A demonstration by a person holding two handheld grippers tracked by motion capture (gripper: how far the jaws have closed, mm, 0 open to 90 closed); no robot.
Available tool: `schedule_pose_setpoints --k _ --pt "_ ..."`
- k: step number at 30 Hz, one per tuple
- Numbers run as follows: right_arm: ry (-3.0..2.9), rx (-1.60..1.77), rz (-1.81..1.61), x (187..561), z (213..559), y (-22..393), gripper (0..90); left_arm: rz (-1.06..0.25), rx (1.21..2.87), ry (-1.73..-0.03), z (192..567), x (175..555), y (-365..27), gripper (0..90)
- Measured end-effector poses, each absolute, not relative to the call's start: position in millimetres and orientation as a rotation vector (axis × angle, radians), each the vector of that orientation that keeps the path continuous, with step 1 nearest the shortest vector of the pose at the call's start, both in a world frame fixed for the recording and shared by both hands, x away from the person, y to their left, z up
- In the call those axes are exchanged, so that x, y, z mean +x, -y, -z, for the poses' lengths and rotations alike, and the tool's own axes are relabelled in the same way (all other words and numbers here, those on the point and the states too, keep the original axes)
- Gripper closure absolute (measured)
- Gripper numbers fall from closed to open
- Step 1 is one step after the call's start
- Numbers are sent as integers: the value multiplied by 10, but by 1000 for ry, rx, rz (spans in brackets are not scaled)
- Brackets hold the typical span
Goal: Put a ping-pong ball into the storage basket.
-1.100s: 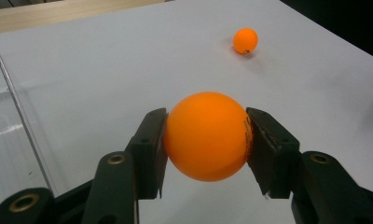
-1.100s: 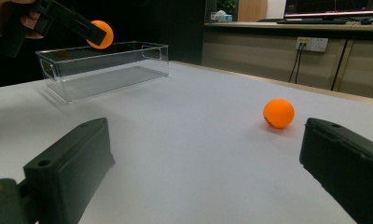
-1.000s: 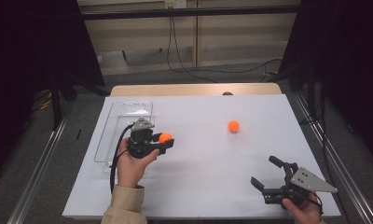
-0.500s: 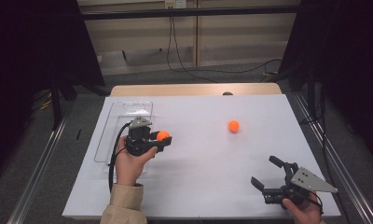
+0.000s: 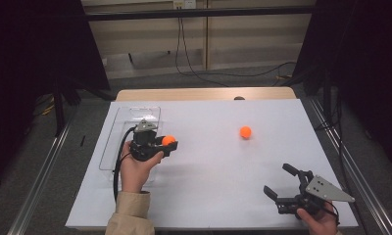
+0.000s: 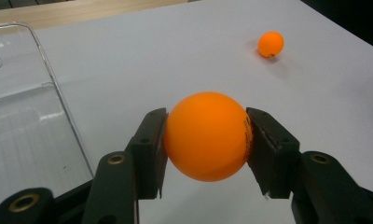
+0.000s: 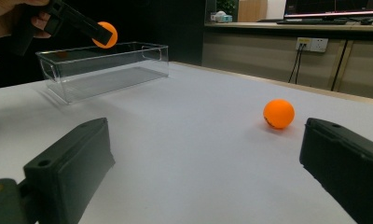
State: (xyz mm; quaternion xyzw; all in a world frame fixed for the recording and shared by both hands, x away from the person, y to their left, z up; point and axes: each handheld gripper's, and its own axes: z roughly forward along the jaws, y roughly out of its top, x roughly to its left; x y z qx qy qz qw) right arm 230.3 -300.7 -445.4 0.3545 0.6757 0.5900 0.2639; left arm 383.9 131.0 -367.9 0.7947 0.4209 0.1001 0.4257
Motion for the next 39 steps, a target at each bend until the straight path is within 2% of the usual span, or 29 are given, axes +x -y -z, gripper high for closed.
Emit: schedule_pose_setpoints --k 39 --pt "-1821 969 -1596 2307 4448 3023 17 -298 1959 -1117 3665 3894 -1532 510"
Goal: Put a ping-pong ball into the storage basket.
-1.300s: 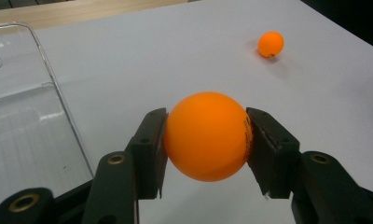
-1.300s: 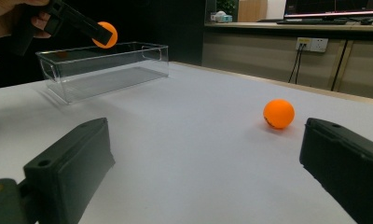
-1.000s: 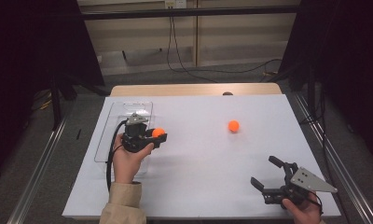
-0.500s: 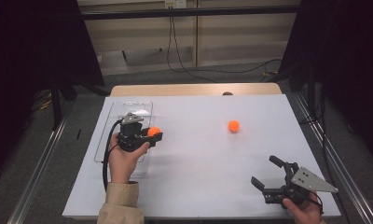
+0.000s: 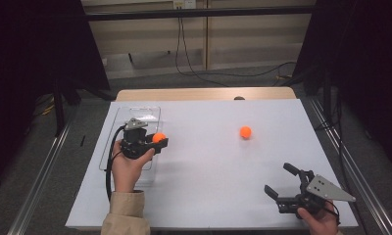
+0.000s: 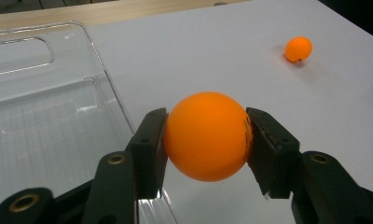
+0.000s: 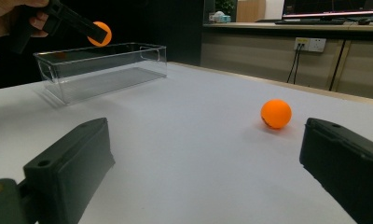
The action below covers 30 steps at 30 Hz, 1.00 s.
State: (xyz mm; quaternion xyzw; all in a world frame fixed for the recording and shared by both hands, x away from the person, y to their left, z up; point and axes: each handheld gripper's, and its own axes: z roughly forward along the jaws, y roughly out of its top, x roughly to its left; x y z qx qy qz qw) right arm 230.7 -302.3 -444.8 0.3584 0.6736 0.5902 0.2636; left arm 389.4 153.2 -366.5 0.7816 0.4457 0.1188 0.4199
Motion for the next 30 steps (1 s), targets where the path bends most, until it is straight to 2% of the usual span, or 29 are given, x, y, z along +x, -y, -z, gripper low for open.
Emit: schedule_pose_setpoints --k 30 --pt "-1812 978 -1585 2306 4442 3030 9 -376 1948 -1150 3608 3881 -1665 510"
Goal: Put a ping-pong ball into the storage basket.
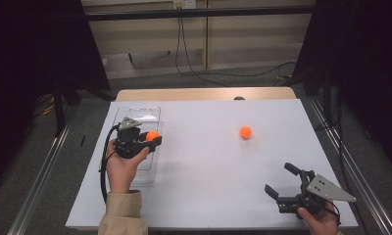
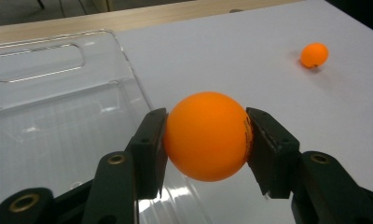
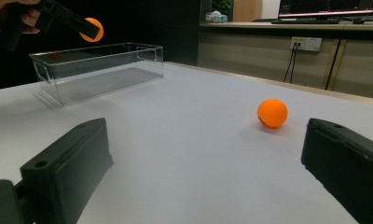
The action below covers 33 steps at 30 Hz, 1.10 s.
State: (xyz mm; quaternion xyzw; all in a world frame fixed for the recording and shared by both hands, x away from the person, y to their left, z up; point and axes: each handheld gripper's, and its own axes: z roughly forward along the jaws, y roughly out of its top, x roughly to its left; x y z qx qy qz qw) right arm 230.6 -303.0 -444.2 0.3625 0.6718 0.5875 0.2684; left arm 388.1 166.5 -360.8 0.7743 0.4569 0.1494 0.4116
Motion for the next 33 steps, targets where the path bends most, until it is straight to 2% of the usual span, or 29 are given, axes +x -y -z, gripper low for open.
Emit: schedule_pose_setpoints --k 33 --pt "-1817 971 -1575 2293 4438 3014 11 -440 1936 -1201 3618 3878 -1821 510"
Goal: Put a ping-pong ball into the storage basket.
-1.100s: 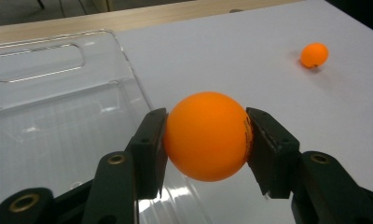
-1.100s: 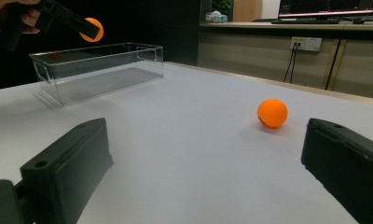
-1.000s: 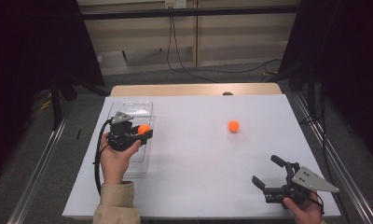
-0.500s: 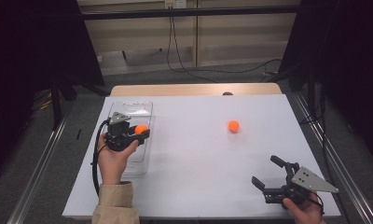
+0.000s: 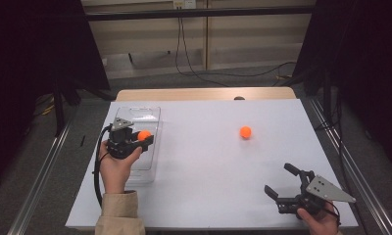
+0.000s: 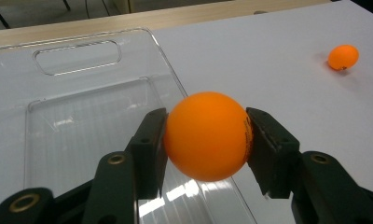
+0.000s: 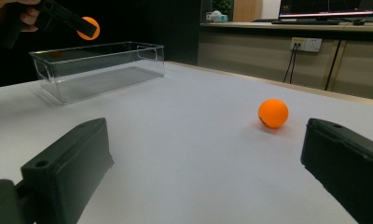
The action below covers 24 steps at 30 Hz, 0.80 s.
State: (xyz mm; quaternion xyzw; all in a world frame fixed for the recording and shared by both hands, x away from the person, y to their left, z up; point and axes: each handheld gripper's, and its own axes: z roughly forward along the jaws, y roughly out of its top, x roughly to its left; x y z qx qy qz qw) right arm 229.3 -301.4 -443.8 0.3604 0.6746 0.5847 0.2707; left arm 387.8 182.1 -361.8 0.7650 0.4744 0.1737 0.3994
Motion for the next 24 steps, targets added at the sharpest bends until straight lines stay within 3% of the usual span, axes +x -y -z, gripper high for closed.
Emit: schedule_pose_setpoints --k 24 --pt "-1826 961 -1580 2294 4435 3007 11 -457 1937 -1223 3656 3897 -1881 510"
